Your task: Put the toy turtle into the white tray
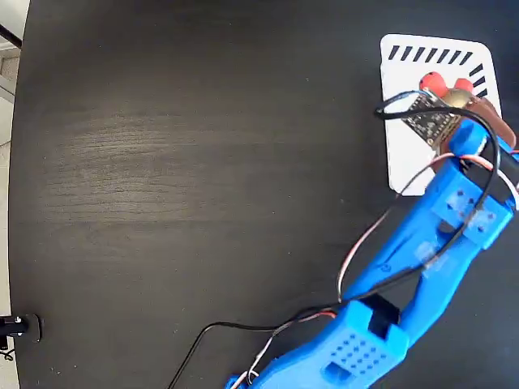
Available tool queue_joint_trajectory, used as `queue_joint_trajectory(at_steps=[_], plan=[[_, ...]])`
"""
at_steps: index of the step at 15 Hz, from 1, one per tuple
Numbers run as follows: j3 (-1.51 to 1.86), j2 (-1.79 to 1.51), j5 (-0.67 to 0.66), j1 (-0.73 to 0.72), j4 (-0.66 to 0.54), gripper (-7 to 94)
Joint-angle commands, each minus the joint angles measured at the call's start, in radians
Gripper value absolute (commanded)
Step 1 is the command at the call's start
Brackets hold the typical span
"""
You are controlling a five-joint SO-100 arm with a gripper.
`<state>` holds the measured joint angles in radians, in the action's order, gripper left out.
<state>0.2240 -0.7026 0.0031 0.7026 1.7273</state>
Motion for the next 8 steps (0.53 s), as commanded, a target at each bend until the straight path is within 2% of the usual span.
queue_joint_trajectory(at_steps=[1,3,4,5,6,8], plan=[[-0.098,0.009,-0.015,-0.003,0.005,-1],[-0.103,0.038,-0.018,-0.008,0.005,0],[-0.103,0.046,-0.021,-0.008,0.005,6],[-0.103,0.052,-0.028,-0.008,0.005,18],[-0.103,0.060,-0.035,-0.008,0.005,34],[-0.098,0.069,-0.043,-0.006,0.005,53]])
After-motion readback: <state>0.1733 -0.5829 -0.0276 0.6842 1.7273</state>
